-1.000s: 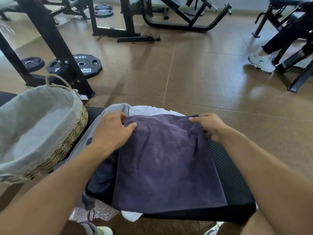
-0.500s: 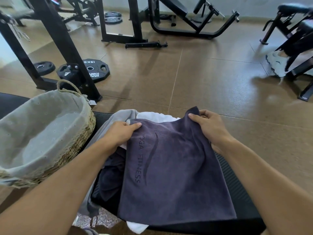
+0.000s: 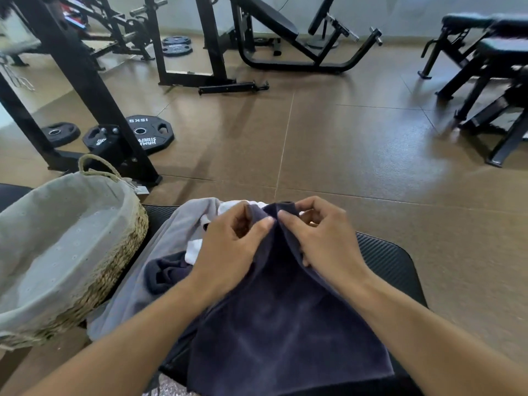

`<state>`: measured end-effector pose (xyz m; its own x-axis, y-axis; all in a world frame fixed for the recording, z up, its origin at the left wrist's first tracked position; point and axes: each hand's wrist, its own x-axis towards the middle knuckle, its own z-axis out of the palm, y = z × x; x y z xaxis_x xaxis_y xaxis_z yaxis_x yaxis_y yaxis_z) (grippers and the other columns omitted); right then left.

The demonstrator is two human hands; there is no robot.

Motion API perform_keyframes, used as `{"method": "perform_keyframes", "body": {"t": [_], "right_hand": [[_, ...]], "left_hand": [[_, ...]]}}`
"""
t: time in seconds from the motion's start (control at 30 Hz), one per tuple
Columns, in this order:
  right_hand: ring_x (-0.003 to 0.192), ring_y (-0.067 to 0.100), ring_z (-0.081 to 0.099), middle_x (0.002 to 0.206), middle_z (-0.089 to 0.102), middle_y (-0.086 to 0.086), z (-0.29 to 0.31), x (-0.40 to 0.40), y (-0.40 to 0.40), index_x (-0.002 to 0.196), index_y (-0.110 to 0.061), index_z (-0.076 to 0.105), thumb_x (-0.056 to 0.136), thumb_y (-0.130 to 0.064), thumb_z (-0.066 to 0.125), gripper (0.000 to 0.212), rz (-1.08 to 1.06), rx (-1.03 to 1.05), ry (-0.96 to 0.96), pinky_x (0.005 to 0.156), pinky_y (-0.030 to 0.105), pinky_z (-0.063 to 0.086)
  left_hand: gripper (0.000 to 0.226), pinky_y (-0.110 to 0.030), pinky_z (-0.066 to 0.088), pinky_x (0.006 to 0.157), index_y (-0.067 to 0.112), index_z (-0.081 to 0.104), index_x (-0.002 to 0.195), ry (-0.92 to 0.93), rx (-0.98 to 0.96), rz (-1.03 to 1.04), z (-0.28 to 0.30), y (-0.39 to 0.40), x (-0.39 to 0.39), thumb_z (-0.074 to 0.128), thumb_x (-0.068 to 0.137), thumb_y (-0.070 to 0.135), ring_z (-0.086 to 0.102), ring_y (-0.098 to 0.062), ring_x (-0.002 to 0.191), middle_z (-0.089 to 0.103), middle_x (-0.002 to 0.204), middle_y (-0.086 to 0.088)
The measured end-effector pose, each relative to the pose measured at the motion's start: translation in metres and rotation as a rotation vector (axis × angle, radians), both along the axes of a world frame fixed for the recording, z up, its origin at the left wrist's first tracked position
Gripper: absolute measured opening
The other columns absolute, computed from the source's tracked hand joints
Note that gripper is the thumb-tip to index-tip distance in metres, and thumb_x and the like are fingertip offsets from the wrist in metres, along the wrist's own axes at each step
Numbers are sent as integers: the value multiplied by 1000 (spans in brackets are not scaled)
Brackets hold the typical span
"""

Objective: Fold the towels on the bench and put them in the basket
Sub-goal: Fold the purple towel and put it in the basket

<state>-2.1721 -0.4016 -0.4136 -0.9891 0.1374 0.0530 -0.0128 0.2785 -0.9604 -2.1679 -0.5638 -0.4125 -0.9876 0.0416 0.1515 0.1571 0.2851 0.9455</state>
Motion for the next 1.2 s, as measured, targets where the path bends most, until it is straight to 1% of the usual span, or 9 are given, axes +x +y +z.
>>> {"method": "perform_keyframes", "body": {"t": [0.07,0.27,0.57,0.63,0.7,0.77,0.97,1.1,1.2], "right_hand": [[49,9,57,61,67,-2,-2,8,-4,84,-26,70,86,-35,78,12,1,-43,-2,52,34,46],[53,14,57,61,65,-3,-7,21,-7,85,-30,68,85,-32,80,12,-78,-111,42,54,37,51],[54,10,56,60,63,-8,-5,31,-8,81,-33,70,89,-30,76,10,-8,-152,31,54,28,46],[55,10,58,60,64,-9,-6,31,-9,81,-33,71,89,-30,75,10,-5,-137,17,56,28,47],[53,11,56,58,63,-9,-6,31,-8,85,-34,74,87,-40,73,7,-12,-126,8,58,31,47],[52,11,55,56,63,-10,-7,31,-6,90,-37,75,81,-54,66,22,-17,-78,6,60,34,47],[64,4,66,67,71,-18,2,37,-1,94,-42,77,86,-55,67,18,-4,143,-18,70,33,56],[79,1,70,79,73,-21,7,42,-4,95,-46,76,67,-74,66,42,-1,188,-19,79,36,58],[77,0,70,77,73,-22,8,40,-3,92,-44,76,72,-65,72,30,-29,213,-28,78,36,58]], "left_hand": [[23,-41,51,63,15,61,80,40,-17,-18,-3,5,6,63,88,37,57,-18,63,64,70,-10],[18,-56,56,59,27,60,84,86,-7,3,-4,12,16,65,88,44,67,-34,64,69,70,-7],[25,-30,51,52,24,57,77,148,-18,125,-9,16,13,78,84,10,61,-15,56,65,64,1],[24,-31,54,54,23,57,78,147,-3,113,-10,17,14,77,85,10,62,-14,58,66,66,1],[20,-44,59,57,26,58,81,129,28,78,-10,17,15,74,87,16,66,-20,62,67,69,1],[12,-52,59,56,30,58,83,123,43,51,-9,16,16,68,87,25,67,-25,66,68,72,2],[17,-38,63,58,23,61,82,94,116,15,-6,17,19,59,97,16,68,-20,66,67,70,-3],[22,-39,63,60,16,62,86,72,162,-37,-4,15,20,42,95,21,71,-22,73,68,73,2],[28,-42,63,60,15,65,90,37,184,-65,-5,13,20,38,93,20,71,-21,73,71,75,-4]]}}
